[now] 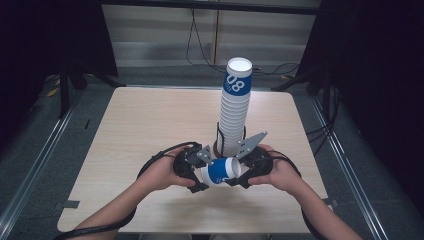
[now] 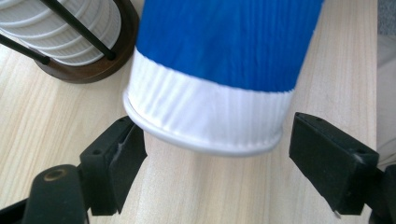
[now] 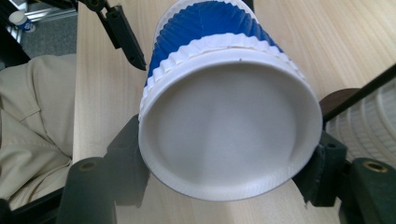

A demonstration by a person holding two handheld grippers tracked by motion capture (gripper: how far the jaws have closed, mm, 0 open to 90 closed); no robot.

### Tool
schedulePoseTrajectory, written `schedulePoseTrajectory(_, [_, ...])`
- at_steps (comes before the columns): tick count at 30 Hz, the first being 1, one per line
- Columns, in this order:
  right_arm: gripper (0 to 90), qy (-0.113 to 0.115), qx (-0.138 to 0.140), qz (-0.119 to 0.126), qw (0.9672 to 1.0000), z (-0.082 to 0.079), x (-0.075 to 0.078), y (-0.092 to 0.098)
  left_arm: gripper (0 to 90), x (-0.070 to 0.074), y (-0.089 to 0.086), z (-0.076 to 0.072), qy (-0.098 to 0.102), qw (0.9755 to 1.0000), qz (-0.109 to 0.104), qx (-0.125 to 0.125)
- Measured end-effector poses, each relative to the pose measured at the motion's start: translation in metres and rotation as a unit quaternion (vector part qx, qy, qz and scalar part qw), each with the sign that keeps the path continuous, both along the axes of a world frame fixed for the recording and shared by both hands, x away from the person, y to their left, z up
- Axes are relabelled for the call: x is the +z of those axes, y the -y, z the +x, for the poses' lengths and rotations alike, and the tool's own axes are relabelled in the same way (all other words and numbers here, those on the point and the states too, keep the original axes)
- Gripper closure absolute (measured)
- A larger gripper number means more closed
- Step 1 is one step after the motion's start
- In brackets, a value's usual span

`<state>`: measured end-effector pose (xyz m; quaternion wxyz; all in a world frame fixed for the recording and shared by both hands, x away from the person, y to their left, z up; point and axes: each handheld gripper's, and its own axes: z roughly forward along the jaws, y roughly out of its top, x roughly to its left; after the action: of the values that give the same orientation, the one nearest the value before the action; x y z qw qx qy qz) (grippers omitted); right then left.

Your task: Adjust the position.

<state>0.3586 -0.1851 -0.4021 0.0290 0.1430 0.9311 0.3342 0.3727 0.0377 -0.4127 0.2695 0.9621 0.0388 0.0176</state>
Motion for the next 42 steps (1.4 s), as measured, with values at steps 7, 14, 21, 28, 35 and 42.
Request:
schedulePoseTrajectory(7, [30.6,-0.004,-0.009,0.009,0.9999,0.0,-0.001,0.005,17.7,-0.002,-0.005,0.002,-0.012,0.9995,-0.022,0.02])
schedulePoseTrajectory(14, [30.4,-0.017,-0.032,0.045,0.9983,0.0,-0.007,0.015,17.7,-0.005,-0.011,0.003,-0.023,0.998,-0.049,0.032])
schedulePoseTrajectory(21, [30.4,-0.02,-0.044,0.063,0.9968,-0.001,-0.01,0.021,17.7,-0.006,-0.014,0.003,-0.029,0.9959,-0.075,0.041])
schedulePoseTrajectory(28, [30.4,-0.021,-0.051,0.086,0.9948,-0.003,-0.014,0.025,17.5,-0.011,-0.016,0.002,-0.032,0.9927,-0.105,0.05])
schedulePoseTrajectory(35, [30.4,-0.021,-0.054,0.094,0.9939,-0.005,-0.015,0.027,17.5,-0.015,-0.017,0.003,-0.035,0.9897,-0.125,0.061])
schedulePoseTrajectory(42, [30.3,-0.022,-0.051,0.102,0.9932,-0.006,-0.017,0.028,17.4,-0.018,-0.019,0.003,-0.036,0.9866,-0.141,0.074])
